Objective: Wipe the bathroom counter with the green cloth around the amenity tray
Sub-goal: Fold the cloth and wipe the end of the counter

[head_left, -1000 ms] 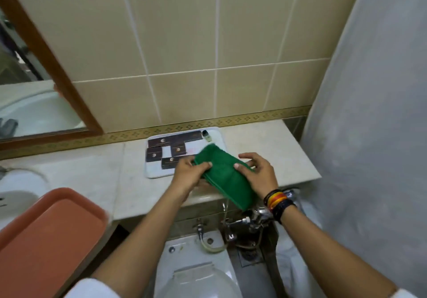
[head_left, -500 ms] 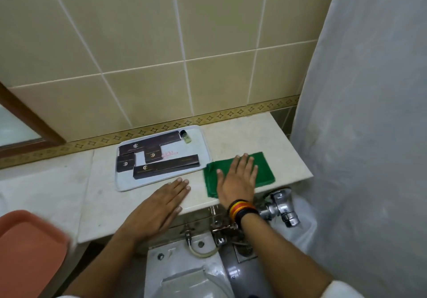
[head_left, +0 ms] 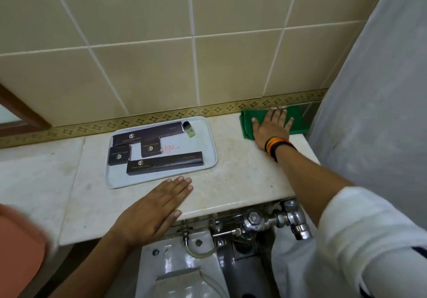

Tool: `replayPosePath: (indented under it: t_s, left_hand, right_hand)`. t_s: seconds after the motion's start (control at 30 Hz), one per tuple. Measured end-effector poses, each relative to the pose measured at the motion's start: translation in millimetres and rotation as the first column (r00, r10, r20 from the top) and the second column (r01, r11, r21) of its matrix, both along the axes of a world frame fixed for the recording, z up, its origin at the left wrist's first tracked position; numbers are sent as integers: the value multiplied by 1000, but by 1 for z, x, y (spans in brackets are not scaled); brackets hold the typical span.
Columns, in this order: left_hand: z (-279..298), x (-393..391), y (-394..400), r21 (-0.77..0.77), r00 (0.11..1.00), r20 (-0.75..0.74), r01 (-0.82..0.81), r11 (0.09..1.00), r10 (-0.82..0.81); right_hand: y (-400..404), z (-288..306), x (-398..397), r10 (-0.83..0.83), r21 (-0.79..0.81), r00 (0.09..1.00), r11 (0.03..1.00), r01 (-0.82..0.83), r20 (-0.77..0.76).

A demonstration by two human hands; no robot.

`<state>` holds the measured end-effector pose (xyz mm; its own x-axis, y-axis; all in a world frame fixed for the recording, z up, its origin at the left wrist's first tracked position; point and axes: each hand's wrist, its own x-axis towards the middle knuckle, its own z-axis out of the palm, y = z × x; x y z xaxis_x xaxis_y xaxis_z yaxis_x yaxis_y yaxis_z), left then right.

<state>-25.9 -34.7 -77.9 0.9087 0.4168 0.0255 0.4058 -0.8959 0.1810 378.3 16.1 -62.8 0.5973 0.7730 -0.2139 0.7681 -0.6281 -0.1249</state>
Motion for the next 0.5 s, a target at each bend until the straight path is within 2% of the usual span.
replayPosePath:
  t_s: [0.13,0.23,0.3,0.37,0.43,0.5]
  left_hand:
    - [5,3,-3,-23,999,-18,-27,999,27]
    - [14,6,-7,-29,997,-48,-58,998,57]
    - [22,19,-21,-35,986,-49,-163,986,161]
    - [34,52,-45,-30,917,-30,-399,916,399]
    - [44,100,-64,-108,778,12,-623,774,628]
    - [51,145,-73,-186,676,-25,-727,661,736]
  right_hand:
    - [-73,-2,-47,39,72,999,997,-39,11]
    - [-127,-2,-108,47,60,999,997,-47,0]
    - [-148,0,-131,98,32,995,995,-97,-19]
    - [-158,11,-127,98,97,991,991,-89,-91]
    - [-163,24,-103,-26,232,991,971,56,-128]
    - [-167,33,-76,-170,234,978,953,195,-121]
